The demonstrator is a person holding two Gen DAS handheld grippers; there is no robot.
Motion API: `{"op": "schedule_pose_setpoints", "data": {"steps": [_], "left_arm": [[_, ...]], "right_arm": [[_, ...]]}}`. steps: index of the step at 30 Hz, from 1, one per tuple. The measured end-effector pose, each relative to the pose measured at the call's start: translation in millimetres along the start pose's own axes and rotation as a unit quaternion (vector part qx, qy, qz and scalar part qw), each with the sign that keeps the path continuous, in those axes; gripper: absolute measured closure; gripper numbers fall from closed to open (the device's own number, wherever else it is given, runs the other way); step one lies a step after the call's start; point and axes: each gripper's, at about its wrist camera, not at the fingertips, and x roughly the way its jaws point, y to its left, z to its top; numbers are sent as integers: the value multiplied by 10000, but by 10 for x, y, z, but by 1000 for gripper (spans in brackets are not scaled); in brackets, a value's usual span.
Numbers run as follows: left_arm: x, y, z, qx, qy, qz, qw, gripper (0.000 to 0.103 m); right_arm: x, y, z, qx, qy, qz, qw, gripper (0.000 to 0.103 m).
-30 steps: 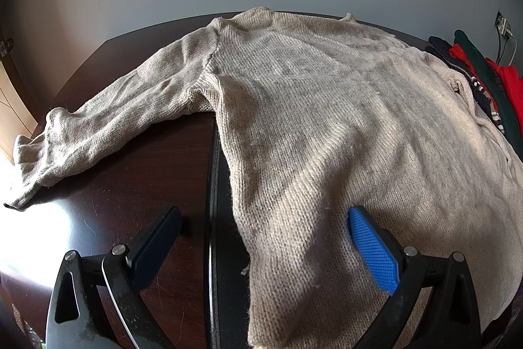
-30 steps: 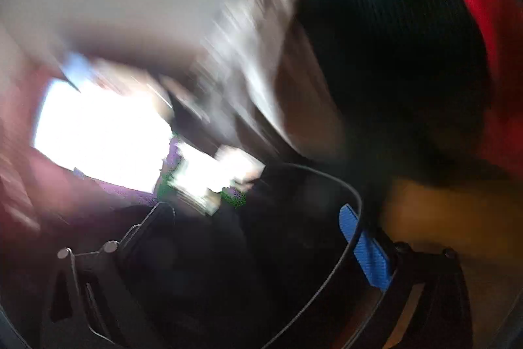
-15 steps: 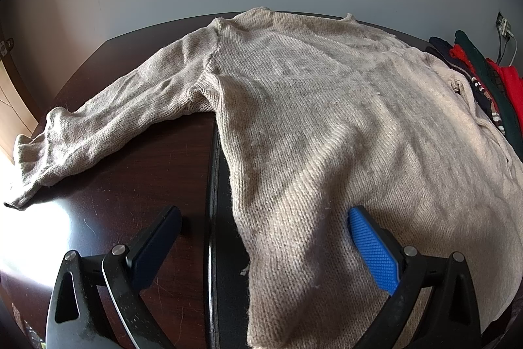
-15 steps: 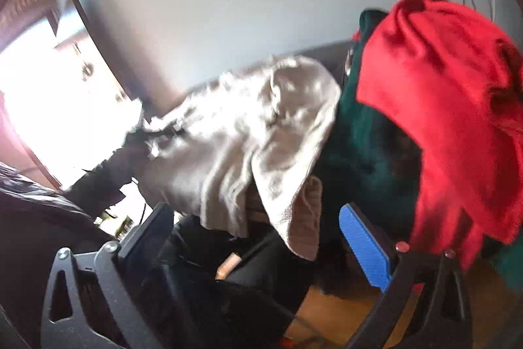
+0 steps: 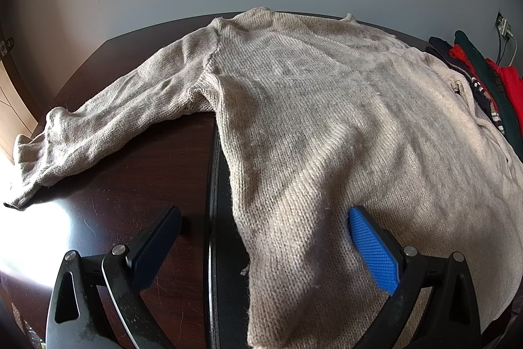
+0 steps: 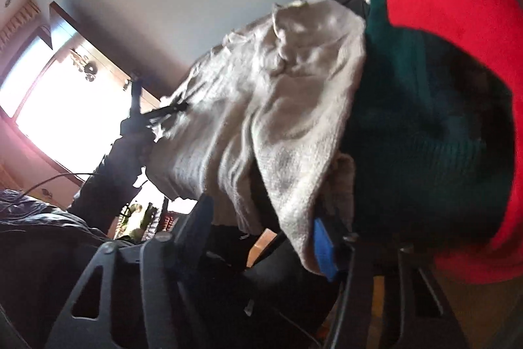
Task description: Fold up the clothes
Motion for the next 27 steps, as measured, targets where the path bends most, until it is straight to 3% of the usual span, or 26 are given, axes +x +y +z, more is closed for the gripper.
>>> {"op": "schedule_pose_setpoints", "data": {"steps": [3, 6, 8, 10, 13, 14, 22, 27], "left_arm": [[-1, 1, 1, 0, 0, -2, 10000, 1], [-2, 5, 2, 1, 1, -5, 10000, 1], [-4, 7, 1, 1, 1, -8, 10000, 1], [-6, 10, -1, 1, 0, -10, 10000, 1], [-9, 6, -6, -3, -2, -8, 10000, 1], [-11, 7, -7, -4, -3, -10, 10000, 1], [-13, 5, -3, -12, -9, -33, 10000, 1], [-15, 12, -4, -29, -18, -61, 10000, 1]], "right_arm": [[87, -93, -14, 285, 59, 250, 9993, 55], [185, -314, -61, 967, 36, 836, 9918, 72], [192, -478, -103, 1493, -140, 1461, 9778, 89], [156, -608, -127, 1919, -381, 2093, 9581, 92], [-55, -631, -43, 2073, -901, 2890, 9303, 92], [-136, -608, 9, 2010, -1021, 3016, 9264, 92], [-742, -315, 688, 1294, -1735, 3331, 9177, 92], [-939, 116, 1296, 703, -1827, 3227, 9260, 92]]}}
